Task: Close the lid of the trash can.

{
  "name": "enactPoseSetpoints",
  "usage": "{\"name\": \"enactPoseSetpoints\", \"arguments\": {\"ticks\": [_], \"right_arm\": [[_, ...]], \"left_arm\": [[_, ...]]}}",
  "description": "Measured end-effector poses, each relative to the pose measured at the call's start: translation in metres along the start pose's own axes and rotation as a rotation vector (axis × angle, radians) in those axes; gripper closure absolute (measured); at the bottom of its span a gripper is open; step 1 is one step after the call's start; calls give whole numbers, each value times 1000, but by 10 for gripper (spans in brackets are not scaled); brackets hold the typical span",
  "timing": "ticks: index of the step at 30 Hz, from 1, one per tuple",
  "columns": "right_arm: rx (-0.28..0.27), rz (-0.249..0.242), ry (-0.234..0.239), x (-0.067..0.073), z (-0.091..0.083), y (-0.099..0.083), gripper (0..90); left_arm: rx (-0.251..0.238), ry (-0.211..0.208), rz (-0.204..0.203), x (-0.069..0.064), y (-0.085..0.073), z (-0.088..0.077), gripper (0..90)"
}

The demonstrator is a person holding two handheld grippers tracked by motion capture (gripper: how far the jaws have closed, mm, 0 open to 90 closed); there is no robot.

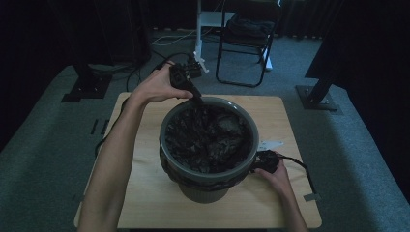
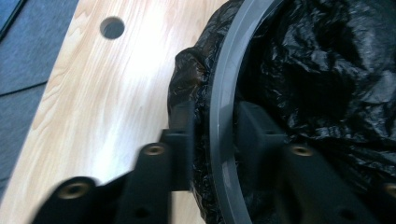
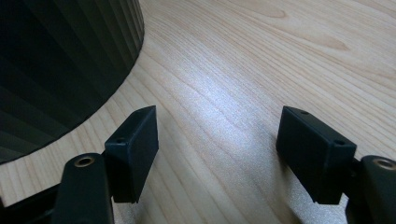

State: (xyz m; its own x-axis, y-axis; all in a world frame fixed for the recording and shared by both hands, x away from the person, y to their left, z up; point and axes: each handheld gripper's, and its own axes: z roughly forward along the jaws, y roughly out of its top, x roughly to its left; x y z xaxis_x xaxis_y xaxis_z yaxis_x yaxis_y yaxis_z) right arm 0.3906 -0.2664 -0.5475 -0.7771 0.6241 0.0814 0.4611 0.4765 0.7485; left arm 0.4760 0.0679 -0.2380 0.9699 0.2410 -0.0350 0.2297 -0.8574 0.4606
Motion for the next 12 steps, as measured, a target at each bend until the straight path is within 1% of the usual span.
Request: {"name": "enactPoseSetpoints", "arguments": {"ticks": [1, 2, 3, 5, 6, 8, 10, 12], "right_arm": [[0, 1, 0, 0, 0, 0, 291], [0, 0, 0, 0, 0, 0, 291], [0, 1, 1, 0, 0, 0, 291], [0, 1, 1, 0, 0, 0, 291], [0, 2, 1, 0, 0, 0, 291], [0, 2, 0, 0, 0, 0, 291], [0, 2, 0, 0, 0, 0, 291], [-1, 3, -1, 0, 0, 0, 291]], "left_arm": [[-19, 0, -3, 1, -3, -2, 589], [-59, 3, -4, 2, -8, -5, 560], [-88, 5, -7, 3, -12, -8, 530], [-183, 11, -29, 7, -23, -19, 493], [-215, 17, -33, 8, -27, -23, 489], [-286, 31, -57, 12, -38, -33, 458], [-328, 51, -73, 14, -45, -41, 433], [-355, 74, -87, 16, -52, -48, 428]]}}
